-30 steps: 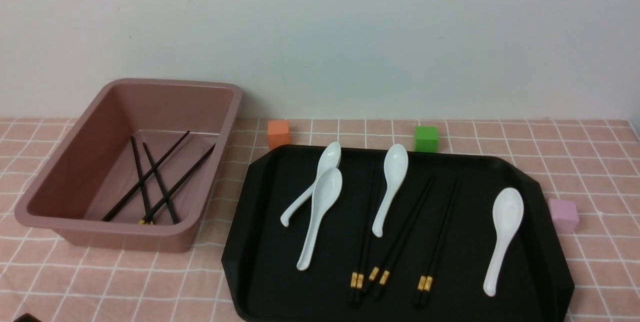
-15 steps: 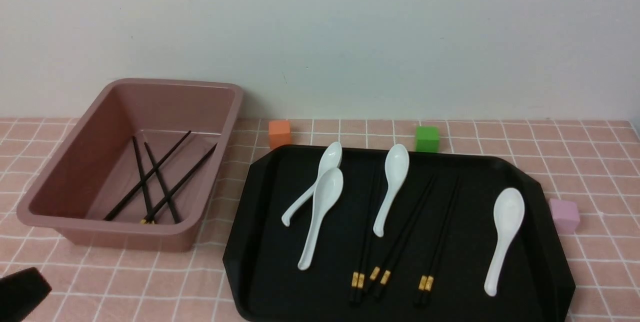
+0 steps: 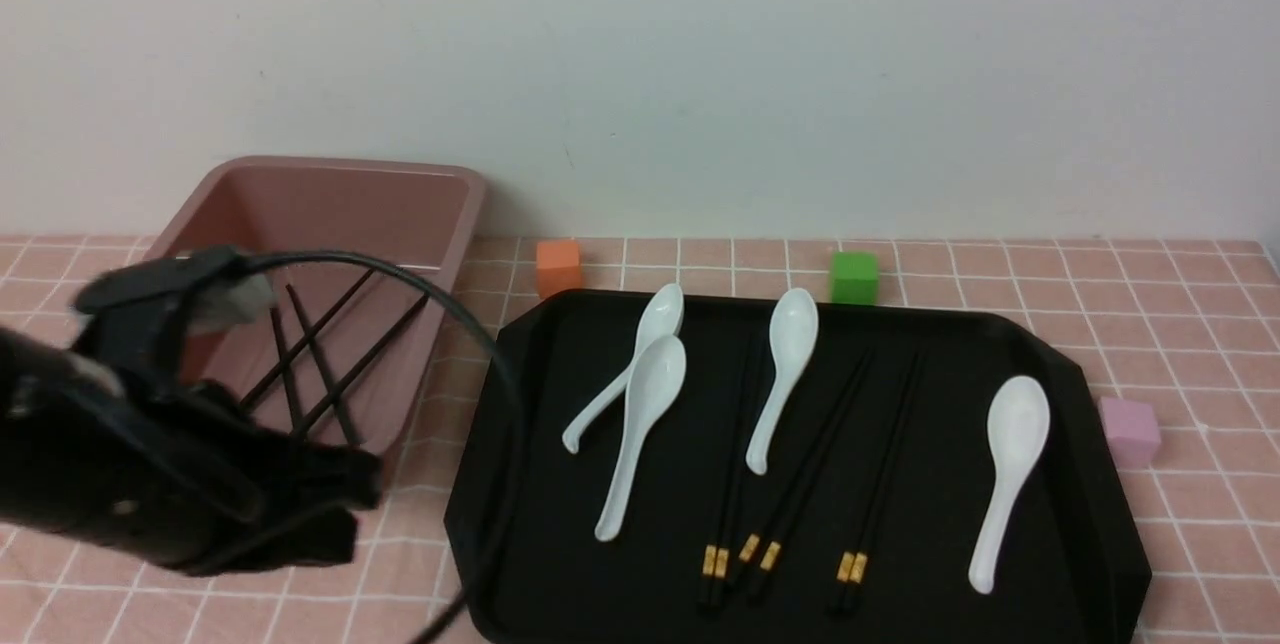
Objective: On pink tablecloth take chopsticks from black tray and put them in box.
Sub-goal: 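Reach over to the black tray and grasp a pair of chopsticks with the left gripper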
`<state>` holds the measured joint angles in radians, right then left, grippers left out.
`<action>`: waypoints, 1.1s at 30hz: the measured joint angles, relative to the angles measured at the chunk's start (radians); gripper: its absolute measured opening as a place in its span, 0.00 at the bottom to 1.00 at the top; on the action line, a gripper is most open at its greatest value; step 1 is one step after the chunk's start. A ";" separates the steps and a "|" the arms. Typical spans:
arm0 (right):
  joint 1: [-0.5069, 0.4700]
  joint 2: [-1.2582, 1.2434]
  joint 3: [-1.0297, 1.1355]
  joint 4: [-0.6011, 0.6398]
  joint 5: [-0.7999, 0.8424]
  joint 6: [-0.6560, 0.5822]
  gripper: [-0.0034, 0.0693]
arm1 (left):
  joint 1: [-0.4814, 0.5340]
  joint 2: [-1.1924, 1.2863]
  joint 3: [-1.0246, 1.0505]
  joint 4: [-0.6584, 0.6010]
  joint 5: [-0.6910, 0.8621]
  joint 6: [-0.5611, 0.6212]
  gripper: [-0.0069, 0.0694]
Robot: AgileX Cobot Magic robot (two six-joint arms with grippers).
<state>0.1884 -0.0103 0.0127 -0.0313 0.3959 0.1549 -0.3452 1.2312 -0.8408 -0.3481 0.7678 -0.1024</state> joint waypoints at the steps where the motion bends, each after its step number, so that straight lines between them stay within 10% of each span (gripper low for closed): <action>1: 0.000 0.000 0.000 0.000 0.000 0.000 0.38 | -0.010 0.000 0.000 0.002 0.000 -0.003 0.07; 14: 0.000 0.000 0.000 0.000 0.000 0.000 0.38 | -0.465 0.457 -0.371 0.295 0.064 -0.306 0.08; 26: 0.000 0.000 0.000 0.000 0.000 0.000 0.38 | -0.477 0.777 -0.680 0.353 0.099 -0.317 0.45; 33: 0.000 0.000 0.000 0.000 0.000 0.000 0.38 | -0.450 0.868 -0.775 0.387 0.121 -0.335 0.50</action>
<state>0.1884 -0.0103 0.0127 -0.0313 0.3954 0.1549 -0.7956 2.0997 -1.6162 0.0393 0.8891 -0.4376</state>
